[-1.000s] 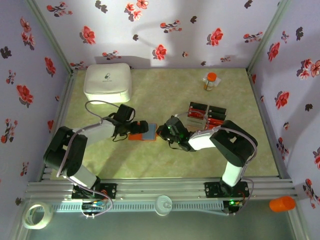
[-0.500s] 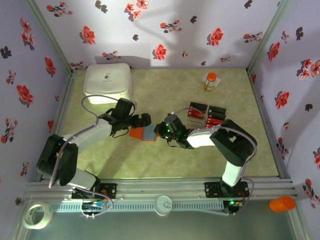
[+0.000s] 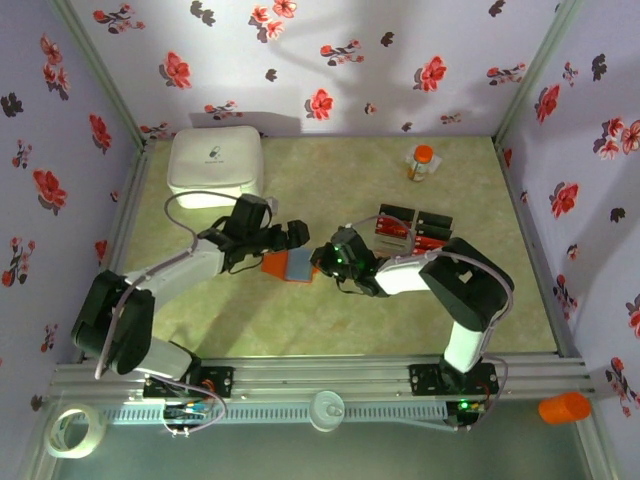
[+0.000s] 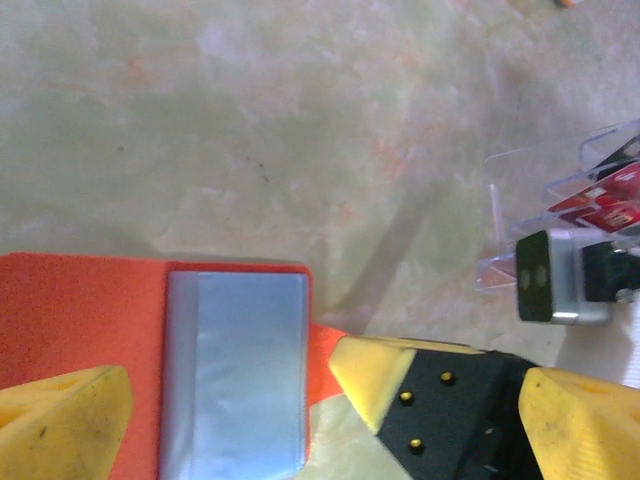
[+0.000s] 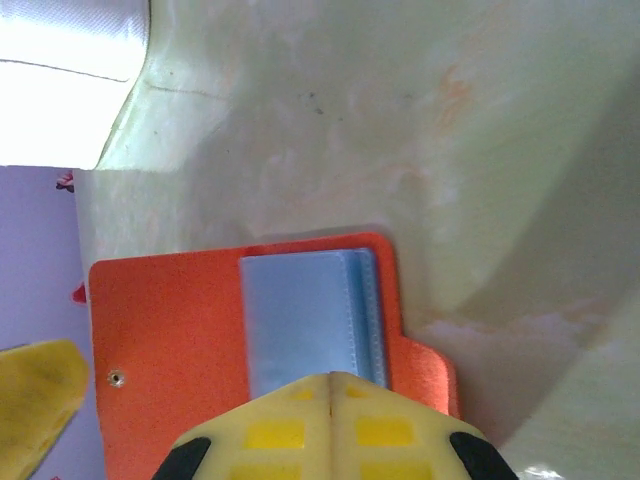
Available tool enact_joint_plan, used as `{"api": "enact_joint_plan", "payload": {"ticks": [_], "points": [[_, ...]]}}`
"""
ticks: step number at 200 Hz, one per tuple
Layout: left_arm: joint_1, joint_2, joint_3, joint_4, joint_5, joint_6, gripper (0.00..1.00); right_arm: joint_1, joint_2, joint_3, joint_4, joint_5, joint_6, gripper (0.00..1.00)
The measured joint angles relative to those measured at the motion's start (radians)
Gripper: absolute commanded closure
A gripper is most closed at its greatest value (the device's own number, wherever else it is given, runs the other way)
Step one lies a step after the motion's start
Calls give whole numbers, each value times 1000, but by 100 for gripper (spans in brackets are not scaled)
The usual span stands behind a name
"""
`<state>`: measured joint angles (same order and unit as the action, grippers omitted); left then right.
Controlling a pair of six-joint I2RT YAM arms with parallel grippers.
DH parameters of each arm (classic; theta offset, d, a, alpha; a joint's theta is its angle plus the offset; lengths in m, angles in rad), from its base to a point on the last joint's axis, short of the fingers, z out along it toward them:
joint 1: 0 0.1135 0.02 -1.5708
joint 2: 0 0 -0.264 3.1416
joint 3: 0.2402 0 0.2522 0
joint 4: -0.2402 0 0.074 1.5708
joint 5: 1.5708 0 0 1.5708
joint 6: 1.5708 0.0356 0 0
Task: Put the credit cards into the card holder
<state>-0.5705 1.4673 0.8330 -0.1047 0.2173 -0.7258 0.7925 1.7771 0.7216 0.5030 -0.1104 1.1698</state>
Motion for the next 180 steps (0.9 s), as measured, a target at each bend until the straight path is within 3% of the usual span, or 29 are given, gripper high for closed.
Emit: {"api": "enact_joint_plan", "payload": {"ticks": [102, 180], "points": [[0, 32, -148, 51, -61, 51, 0, -40, 42, 20, -39, -67, -64, 100], [-3, 32, -150, 56, -87, 72, 0, -40, 44, 212, -279, -94, -226, 100]]}}
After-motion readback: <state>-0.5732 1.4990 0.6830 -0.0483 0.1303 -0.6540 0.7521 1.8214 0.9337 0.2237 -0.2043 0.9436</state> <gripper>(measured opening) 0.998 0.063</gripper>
